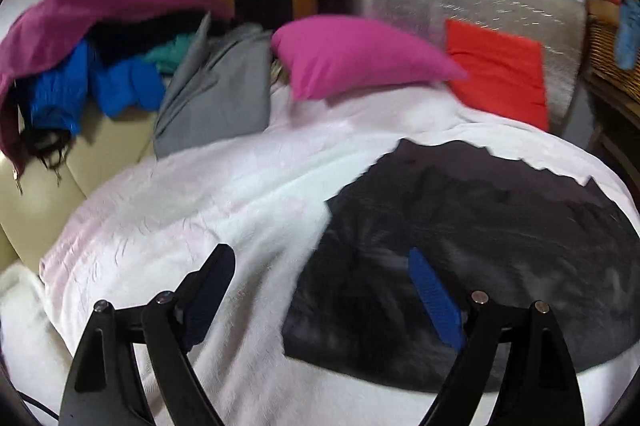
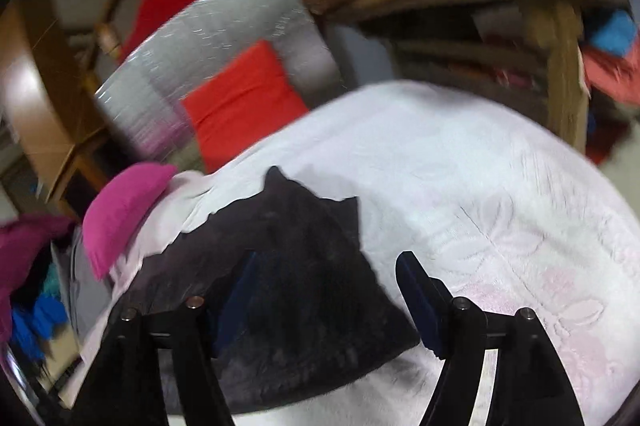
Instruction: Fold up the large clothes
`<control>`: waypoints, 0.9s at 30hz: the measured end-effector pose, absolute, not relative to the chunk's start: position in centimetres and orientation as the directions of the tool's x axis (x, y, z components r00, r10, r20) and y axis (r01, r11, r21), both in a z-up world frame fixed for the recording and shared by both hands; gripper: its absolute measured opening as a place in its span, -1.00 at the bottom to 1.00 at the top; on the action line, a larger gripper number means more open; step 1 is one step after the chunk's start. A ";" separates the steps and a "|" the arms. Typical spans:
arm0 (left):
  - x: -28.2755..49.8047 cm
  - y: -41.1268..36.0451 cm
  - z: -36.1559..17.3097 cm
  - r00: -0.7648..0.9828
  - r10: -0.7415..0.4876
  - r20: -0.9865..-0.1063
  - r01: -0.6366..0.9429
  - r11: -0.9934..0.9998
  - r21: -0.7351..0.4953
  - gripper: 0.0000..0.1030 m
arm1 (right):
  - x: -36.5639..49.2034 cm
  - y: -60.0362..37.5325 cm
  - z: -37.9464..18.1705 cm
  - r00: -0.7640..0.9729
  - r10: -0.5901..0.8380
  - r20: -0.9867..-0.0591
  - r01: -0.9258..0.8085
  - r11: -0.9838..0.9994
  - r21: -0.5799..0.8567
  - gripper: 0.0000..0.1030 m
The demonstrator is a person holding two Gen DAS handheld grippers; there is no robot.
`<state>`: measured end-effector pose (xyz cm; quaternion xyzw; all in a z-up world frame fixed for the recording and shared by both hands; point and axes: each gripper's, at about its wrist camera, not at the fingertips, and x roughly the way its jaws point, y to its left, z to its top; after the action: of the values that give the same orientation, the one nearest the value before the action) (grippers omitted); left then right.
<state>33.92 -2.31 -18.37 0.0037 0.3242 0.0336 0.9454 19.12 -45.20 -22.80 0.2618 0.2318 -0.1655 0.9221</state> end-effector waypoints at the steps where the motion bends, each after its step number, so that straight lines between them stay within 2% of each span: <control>1: 33.3 -2.9 -18.0 0.796 0.054 -0.602 -0.041 0.999 0.035 0.72 | 18.9 -44.0 -22.7 0.834 -0.186 -0.519 0.417 0.828 0.374 0.44; 4: 31.3 -4.5 -17.5 0.820 0.015 -0.572 0.023 0.998 0.059 0.72 | 20.0 -41.7 -23.2 0.825 -0.118 -0.552 0.363 0.860 0.359 0.44; 6: 30.2 -5.3 -17.4 0.819 -0.049 -0.571 0.077 0.997 0.026 0.72 | 20.5 -39.9 -23.5 0.814 -0.080 -0.575 0.324 0.885 0.336 0.44; 8: 29.7 -6.1 -17.4 0.817 -0.082 -0.570 0.108 0.994 0.012 0.73 | 21.2 -38.2 -24.0 0.801 -0.038 -0.597 0.277 0.909 0.313 0.27; 10: 29.7 -7.1 -17.7 0.811 -0.098 -0.576 0.136 0.991 0.023 0.73 | 22.0 -36.9 -24.9 0.773 -0.008 -0.634 0.241 0.929 0.282 -0.36; 15: 30.3 -8.7 -18.6 0.793 -0.120 -0.597 0.178 0.983 0.040 0.73 | 24.3 -34.9 -26.7 0.726 0.035 -0.687 0.193 0.948 0.252 -0.38; 20: 30.9 -10.1 -19.4 0.773 -0.131 -0.621 0.196 0.980 0.038 0.73 | 26.2 -35.5 -27.7 0.700 0.076 -0.710 0.214 0.926 0.310 -0.38; 27: 31.5 -11.6 -20.6 0.747 -0.135 -0.651 0.215 0.976 0.044 0.73 | 27.3 -35.4 -28.9 0.661 0.085 -0.746 0.244 0.915 0.320 -0.36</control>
<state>31.54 -11.62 -20.63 0.0579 0.3432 -0.0938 0.9328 27.29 -35.38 -28.90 0.2008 0.4093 -0.0447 0.8889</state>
